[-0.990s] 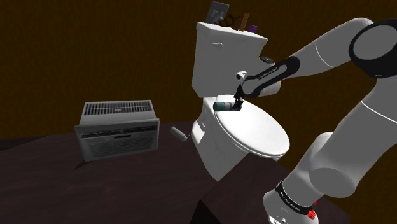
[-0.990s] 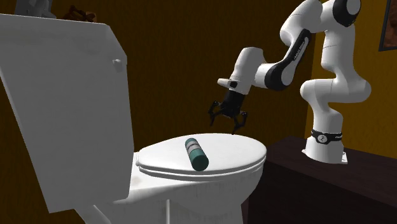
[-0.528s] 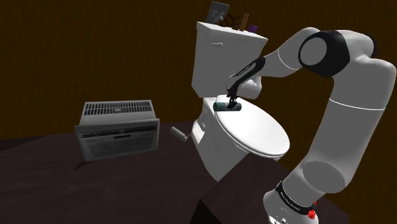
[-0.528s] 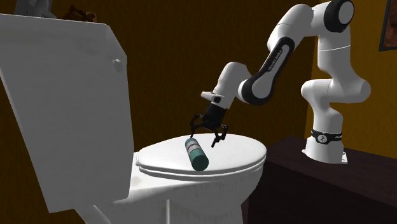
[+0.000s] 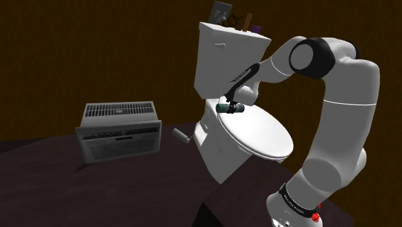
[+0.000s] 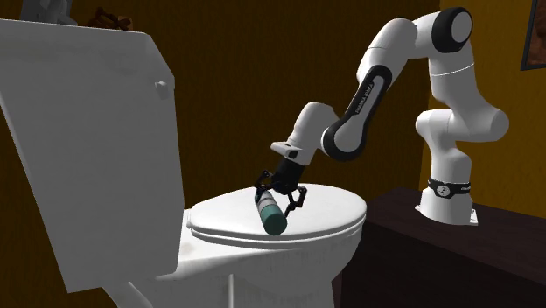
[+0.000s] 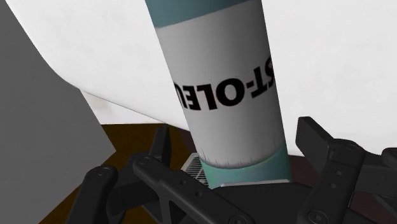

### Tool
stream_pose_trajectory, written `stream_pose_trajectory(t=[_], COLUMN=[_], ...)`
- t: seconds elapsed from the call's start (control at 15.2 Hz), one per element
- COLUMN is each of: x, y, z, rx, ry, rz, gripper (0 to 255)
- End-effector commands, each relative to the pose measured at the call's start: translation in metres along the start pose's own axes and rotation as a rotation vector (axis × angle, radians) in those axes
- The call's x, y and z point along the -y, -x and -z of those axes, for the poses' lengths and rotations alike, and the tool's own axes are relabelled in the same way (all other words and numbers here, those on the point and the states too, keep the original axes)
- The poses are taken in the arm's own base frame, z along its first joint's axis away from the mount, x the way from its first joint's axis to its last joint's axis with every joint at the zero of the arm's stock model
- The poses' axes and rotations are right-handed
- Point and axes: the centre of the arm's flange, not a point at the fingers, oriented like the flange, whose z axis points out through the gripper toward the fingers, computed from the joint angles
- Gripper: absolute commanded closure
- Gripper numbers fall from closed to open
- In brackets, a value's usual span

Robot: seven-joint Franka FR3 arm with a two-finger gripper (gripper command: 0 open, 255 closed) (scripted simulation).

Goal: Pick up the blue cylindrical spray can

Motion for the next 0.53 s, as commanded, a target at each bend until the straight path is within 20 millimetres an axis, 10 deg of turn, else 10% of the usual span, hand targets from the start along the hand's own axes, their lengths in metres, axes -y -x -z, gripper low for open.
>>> stream_pose_trajectory(t=[0.0,0.07,0.13,0.46], x=[0.003,0.003,0.0028,0.0022], y=[0.0011,0.0011,0.0013,0.0011], z=[-0.008,-0.008,-0.0075,-0.0073], rx=[0.0,0.0,0.0,0.0], ry=[0.0,0.0,0.0,0.0], rz=[0.0,0.0,0.0,0.0], gripper=[0,0,255,255])
